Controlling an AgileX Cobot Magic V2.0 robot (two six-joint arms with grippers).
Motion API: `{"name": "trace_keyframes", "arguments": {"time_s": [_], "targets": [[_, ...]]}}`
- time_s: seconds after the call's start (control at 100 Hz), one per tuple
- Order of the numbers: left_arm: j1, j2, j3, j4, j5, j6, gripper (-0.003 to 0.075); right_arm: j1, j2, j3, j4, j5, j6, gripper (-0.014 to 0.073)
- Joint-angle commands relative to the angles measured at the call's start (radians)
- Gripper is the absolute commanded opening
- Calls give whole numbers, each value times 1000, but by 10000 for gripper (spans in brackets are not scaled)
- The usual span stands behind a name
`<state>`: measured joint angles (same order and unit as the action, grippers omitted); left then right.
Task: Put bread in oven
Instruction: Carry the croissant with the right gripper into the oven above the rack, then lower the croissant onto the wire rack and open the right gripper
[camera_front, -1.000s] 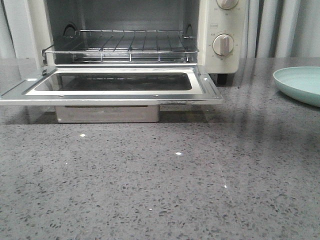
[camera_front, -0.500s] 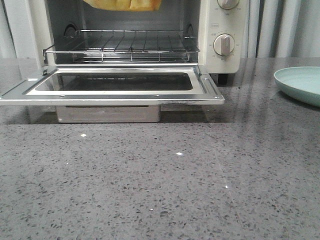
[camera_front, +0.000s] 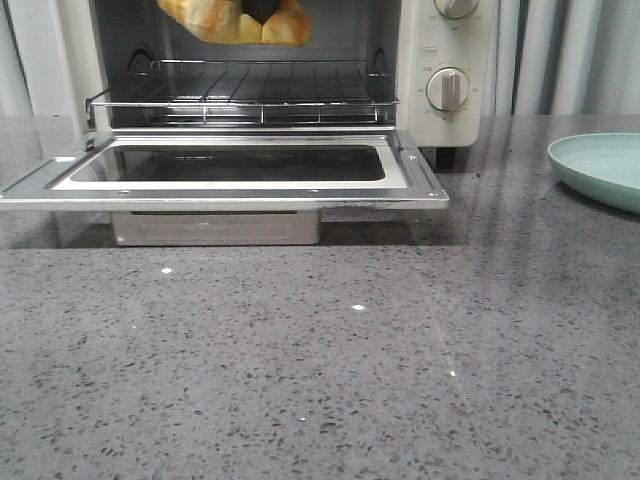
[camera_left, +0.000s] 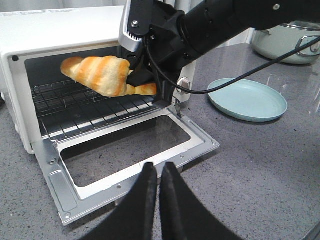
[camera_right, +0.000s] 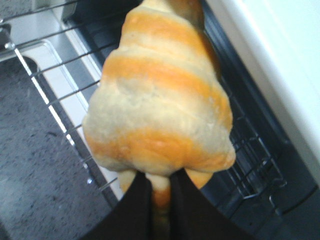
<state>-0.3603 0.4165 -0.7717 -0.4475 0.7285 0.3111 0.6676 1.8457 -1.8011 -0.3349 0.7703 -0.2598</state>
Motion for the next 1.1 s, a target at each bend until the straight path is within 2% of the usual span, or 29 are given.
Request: {"name": "trace_keyframes", "arguments": {"time_s": [0.0, 0.47, 0.56, 0.73, 0.83, 0.89, 1.09], "targets": [[3, 8, -23, -25, -59, -7, -22, -12, -36, -32, -35, -82, -7, -69], [3, 8, -23, -30, -59, -7, -22, -34, 8, -32, -39, -93, -7, -59], [3, 8, -23, -30, -59, -7, -22, -34, 8, -32, -39, -102, -7, 22], [3, 8, -23, -30, -58, -7, -22, -34, 8, -32, -39, -102, -5, 313], [3, 8, -23, -30, -57, -7, -22, -34, 8, -32, -39, -102, 5, 434], [3, 8, -23, -30, -57, -7, -22, -34, 8, -32, -39, -100, 6, 459], [3, 8, -23, -30, -57, -7, -22, -32, -11, -32, -21, -103, 11, 456]]}}
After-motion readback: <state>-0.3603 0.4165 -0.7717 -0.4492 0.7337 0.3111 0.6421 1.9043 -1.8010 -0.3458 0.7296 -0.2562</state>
